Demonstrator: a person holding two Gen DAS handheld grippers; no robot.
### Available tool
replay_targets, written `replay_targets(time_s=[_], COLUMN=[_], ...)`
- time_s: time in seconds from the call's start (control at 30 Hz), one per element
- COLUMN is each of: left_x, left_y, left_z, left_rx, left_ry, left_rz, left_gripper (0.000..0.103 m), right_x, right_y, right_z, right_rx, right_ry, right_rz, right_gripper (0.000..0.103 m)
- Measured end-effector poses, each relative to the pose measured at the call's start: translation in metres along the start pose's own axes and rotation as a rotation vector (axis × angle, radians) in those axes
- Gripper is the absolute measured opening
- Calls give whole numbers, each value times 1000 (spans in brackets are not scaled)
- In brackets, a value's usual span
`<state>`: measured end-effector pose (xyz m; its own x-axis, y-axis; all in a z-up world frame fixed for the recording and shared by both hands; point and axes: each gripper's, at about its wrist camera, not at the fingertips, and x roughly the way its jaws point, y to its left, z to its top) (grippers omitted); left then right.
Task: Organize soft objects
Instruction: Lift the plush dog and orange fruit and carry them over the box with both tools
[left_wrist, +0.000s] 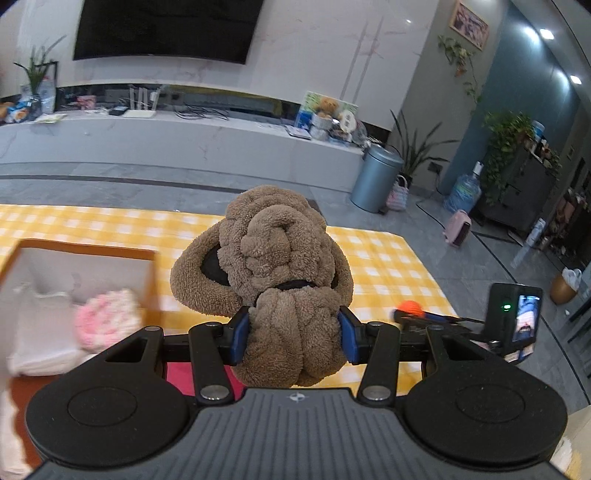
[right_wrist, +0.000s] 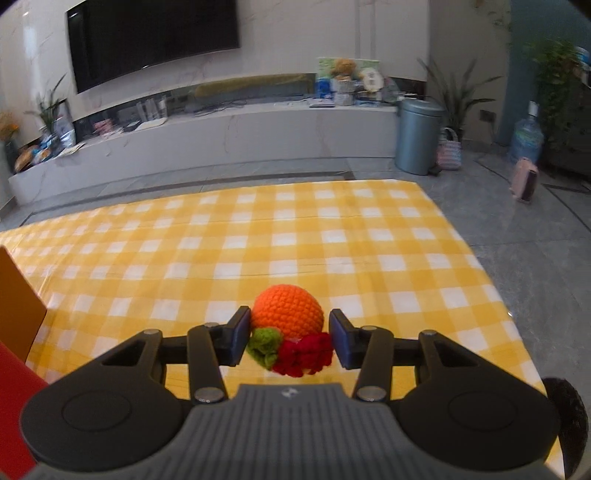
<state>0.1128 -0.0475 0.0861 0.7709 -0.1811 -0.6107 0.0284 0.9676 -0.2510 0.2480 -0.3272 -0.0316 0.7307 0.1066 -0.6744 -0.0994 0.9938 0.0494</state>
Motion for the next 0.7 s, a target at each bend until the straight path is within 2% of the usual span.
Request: replay_targets(time_s=[0.13,0.27,0.37,0.47,0.6,0.7], left_x=[-29,-52,-64,-71,-81,-91], left_y=[35,76,104,123,158,173], left_z=[-8,-21,-29,-35,-42,-46], left_rx=[-44,-119,-181,-211,-266,-277], left_ry=[-76,-136,-170,-173,-148,-161], left_rz=[38,99,155,197,190,194], left_gripper=[56,56,56,56,56,56], right_x=[-13,-32,-55,-84,-118,-136], right_y=[3,16,42,84,147,193], right_z=[2,9,19,25,25,22], right_rx=[58,103,95,2,-131,-214], right_ry=[-16,-55,-109,-162,-202,-185], right_rz=[-54,-36,38,119,253,365], right_gripper=[46,46,46,46,46,46])
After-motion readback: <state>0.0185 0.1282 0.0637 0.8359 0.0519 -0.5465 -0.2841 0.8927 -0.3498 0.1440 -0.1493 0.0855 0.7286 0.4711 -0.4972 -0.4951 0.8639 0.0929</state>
